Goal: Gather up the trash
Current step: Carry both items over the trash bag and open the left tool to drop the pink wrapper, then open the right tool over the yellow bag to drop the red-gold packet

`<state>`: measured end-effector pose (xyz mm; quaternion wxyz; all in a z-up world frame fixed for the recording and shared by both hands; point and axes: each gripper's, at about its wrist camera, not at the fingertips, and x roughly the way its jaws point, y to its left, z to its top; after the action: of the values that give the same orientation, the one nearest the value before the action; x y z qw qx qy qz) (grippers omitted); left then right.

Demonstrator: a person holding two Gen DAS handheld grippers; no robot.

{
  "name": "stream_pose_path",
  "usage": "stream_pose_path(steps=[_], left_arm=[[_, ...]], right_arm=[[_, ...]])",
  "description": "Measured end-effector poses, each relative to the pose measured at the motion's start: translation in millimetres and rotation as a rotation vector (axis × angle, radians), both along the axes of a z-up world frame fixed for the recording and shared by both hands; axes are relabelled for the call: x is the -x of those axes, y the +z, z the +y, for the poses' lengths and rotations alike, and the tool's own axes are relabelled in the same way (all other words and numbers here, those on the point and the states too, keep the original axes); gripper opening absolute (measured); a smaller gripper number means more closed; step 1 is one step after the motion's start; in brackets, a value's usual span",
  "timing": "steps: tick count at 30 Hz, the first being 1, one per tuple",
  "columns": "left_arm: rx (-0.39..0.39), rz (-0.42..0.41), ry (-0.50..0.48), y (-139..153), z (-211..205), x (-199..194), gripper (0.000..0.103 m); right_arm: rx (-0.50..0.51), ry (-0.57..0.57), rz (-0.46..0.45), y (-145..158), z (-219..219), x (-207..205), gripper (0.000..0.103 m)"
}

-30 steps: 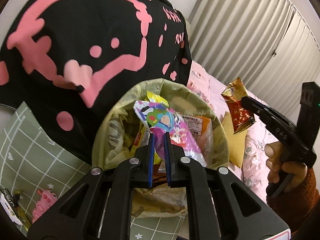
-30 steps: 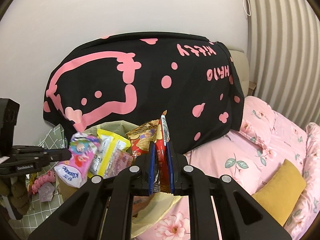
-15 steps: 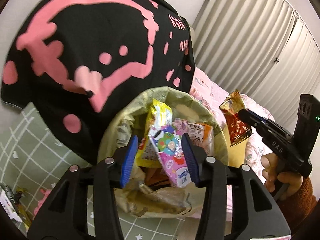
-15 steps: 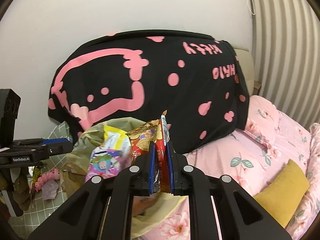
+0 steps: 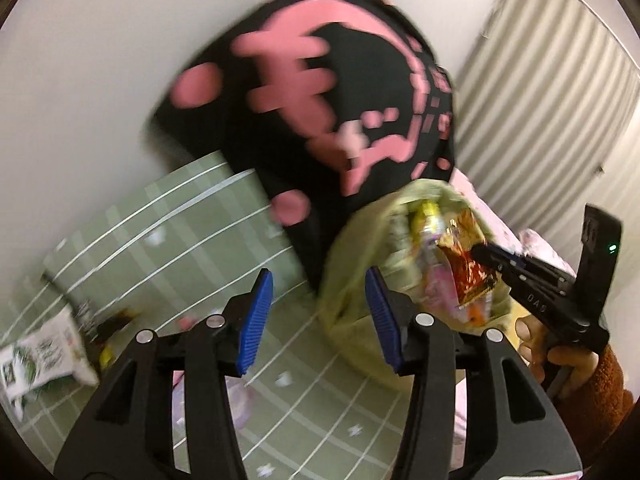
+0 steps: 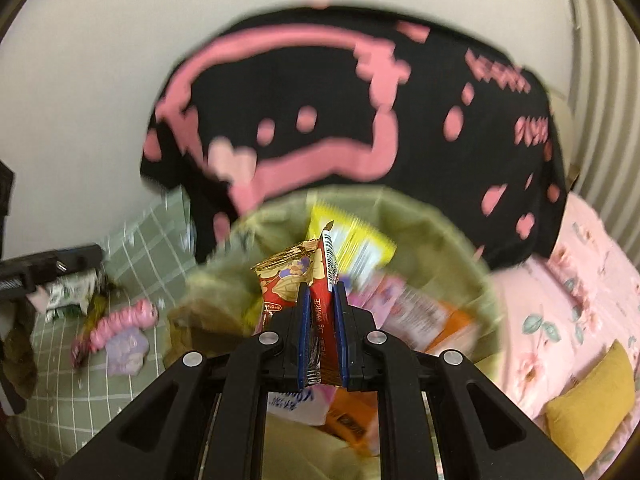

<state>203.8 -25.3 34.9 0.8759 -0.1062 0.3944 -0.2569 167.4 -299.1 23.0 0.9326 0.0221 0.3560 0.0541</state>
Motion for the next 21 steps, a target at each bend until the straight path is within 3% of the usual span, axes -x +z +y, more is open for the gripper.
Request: stream_pose_path(steps=[3, 6, 11, 21], left_arm=[[0.005, 0.029, 0.063, -14, 27, 4, 0.046], [0.009, 0.049, 0.117, -25, 51, 9, 0.046], [0.008, 0.071, 0.193, -41, 82, 16, 0.048], [0.001, 0.062, 0.371, -55, 153, 37, 0.050]], right_arm=[[0.014, 0.010, 0.090, -23, 7, -6, 0.012], [0.014, 0.032, 0.114, -31, 12, -4, 0.013], [0.044, 0.012, 0.077, -24, 14, 7, 0.036], [0.015, -0.003, -0.056, 18, 23, 24, 0.037]])
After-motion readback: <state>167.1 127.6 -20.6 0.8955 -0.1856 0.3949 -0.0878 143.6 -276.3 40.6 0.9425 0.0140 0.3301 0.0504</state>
